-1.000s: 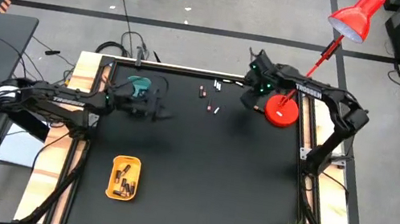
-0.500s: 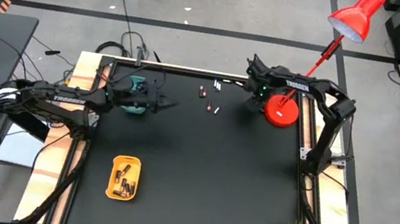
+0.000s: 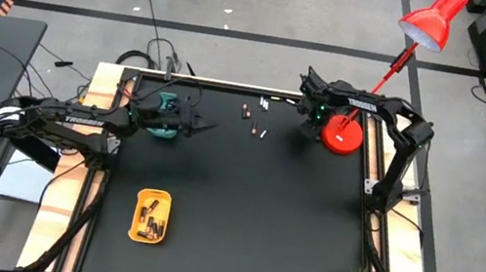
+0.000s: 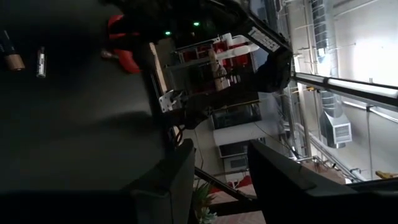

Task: Sort batteries
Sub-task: Put the black battery into the yellow bin

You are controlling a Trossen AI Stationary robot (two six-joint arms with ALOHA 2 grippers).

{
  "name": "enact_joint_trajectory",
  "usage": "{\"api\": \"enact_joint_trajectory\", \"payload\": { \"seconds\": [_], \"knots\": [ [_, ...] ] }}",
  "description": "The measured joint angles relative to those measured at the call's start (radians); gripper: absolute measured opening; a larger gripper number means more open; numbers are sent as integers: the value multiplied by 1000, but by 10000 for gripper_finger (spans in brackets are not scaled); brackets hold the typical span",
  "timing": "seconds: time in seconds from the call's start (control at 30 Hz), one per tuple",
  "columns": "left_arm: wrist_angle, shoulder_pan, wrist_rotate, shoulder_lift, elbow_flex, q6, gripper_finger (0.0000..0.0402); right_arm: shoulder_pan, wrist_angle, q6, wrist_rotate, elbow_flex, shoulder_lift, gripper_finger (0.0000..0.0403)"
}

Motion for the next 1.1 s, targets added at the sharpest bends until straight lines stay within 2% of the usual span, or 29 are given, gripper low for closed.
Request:
{"api": "enact_joint_trajectory", "payload": {
  "seconds": [0.17,0.33,0.4,0.5,0.63,0.73,0.87,1.1],
  "knots": [
    [-1,0,0,0,0,0,157,8,-39,-34,-33,1,-76,151],
    [-3,0,0,0,0,23,157,26,-66,-96,-167,2,-127,149],
    [-4,0,0,0,0,23,157,51,-101,-129,-179,2,-131,149],
    [-3,0,0,0,0,24,157,106,-166,-186,-156,-6,-130,148],
    [-3,0,0,0,0,49,157,187,-152,-217,-131,-47,-130,147],
    [-3,0,0,0,1,51,157,231,-99,-204,-117,-95,-130,147],
    [-3,0,0,0,1,51,157,267,14,-174,-25,-199,-130,147],
    [1,0,8,0,1,50,157,281,169,-145,-29,-357,-152,139]
  ]
}}
